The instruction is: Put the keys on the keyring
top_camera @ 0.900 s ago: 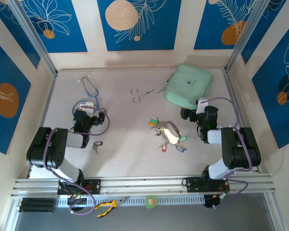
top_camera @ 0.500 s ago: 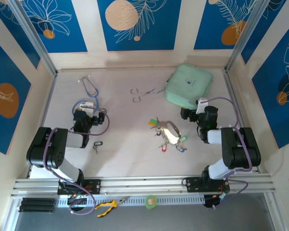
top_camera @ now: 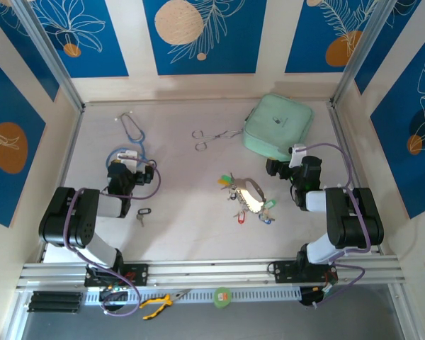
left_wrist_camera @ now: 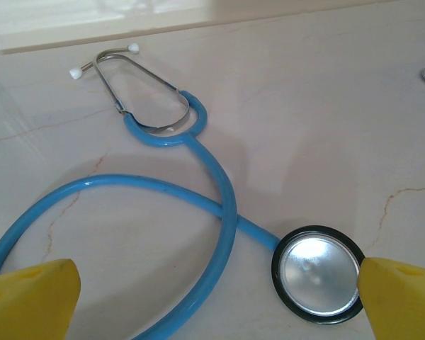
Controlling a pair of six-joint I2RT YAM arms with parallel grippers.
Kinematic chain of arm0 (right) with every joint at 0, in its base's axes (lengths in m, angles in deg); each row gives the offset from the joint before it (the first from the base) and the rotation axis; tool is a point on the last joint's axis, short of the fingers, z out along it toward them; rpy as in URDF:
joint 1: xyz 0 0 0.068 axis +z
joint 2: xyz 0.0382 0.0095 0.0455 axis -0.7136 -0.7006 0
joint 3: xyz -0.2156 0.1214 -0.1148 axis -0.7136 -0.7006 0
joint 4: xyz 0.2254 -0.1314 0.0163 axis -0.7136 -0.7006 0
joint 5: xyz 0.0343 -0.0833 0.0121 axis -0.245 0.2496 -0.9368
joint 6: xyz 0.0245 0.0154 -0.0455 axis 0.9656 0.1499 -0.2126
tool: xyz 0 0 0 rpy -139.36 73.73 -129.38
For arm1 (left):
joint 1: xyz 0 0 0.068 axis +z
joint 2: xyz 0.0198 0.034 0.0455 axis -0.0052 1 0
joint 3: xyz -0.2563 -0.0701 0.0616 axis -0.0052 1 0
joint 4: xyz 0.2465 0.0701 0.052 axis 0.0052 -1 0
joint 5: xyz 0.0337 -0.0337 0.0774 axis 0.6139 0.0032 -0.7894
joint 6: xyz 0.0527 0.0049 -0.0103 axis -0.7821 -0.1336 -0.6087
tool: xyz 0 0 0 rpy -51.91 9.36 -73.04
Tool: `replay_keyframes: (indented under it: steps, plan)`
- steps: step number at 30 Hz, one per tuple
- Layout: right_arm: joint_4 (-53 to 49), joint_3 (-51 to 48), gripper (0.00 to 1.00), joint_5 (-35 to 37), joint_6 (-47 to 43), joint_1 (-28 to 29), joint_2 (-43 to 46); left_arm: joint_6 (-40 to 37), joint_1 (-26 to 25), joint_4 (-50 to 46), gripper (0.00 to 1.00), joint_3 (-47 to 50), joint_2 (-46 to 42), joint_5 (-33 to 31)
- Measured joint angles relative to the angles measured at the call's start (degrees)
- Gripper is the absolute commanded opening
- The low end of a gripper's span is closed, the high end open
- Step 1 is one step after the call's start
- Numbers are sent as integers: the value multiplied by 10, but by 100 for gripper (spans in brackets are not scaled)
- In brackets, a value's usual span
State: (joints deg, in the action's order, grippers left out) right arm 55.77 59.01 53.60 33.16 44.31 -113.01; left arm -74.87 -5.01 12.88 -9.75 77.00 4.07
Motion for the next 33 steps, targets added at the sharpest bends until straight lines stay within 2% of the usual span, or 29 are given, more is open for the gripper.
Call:
replay_keyframes:
  steps: [13,18,24,28,33]
  plan:
    - [-19,4,99,1,-6,7,6,-1,0,0,100,2,-5,4]
    - [-166,72,99,21,-31,52,81,-5,0,-53,100,11,-109,4]
    - [-275,128,100,53,-19,121,181,14,-1,-110,100,-11,-203,8]
    - [-382,146,99,82,23,177,211,52,-2,-172,100,-32,-236,30]
    - [-526,173,95,109,109,220,224,111,-16,-234,100,-44,-276,63]
